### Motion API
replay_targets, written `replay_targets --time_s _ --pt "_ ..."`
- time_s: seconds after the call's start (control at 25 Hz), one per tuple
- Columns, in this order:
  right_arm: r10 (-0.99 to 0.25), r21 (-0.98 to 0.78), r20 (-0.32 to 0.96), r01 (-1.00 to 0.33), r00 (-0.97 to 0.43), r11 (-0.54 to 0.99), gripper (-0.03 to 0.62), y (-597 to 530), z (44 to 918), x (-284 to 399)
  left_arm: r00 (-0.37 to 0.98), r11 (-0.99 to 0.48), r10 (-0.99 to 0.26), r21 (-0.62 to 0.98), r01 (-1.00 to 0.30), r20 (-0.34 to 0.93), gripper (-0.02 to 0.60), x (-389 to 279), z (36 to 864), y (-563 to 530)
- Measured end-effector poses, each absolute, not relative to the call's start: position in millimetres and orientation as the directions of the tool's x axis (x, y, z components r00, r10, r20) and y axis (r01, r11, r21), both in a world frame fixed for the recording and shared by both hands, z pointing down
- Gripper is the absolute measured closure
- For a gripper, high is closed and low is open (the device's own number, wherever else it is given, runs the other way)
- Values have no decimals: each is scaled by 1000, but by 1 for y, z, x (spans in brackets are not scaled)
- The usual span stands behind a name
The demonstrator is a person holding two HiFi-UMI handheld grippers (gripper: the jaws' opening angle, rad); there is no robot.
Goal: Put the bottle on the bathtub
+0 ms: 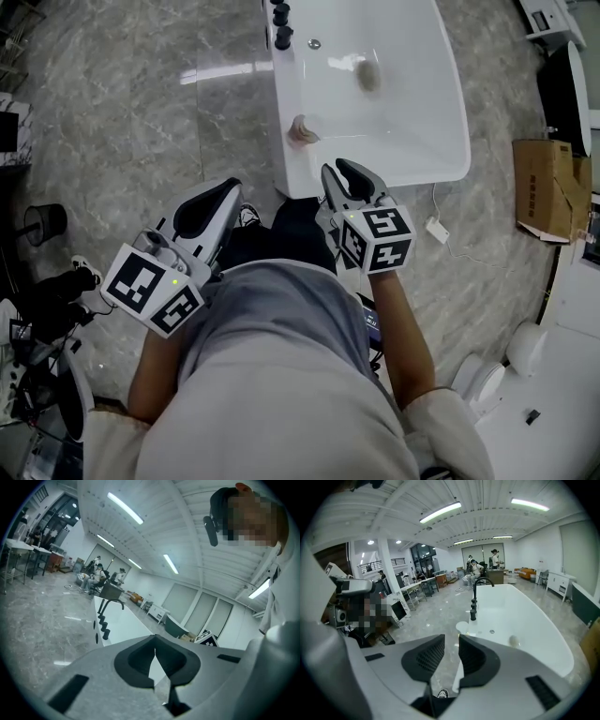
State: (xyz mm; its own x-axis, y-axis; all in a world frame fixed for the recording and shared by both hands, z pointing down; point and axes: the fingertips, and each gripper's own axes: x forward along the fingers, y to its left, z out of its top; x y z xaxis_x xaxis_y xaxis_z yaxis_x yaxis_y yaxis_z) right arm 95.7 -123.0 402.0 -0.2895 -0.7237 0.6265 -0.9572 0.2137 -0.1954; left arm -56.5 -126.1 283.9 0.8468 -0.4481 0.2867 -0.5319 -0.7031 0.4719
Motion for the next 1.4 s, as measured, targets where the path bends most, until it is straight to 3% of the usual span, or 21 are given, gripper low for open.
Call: replay_targets --time_s 0.8,1.4 --pt "-806 -239 486 -938 -339 250 577 -101 311 73 829 -688 -497 464 -557 258 572 -72 267 -123" --pt "-783 -223 514 -936 -350 271 577 -90 301 73 831 -678 -485 485 -553 271 572 -75 272 -113"
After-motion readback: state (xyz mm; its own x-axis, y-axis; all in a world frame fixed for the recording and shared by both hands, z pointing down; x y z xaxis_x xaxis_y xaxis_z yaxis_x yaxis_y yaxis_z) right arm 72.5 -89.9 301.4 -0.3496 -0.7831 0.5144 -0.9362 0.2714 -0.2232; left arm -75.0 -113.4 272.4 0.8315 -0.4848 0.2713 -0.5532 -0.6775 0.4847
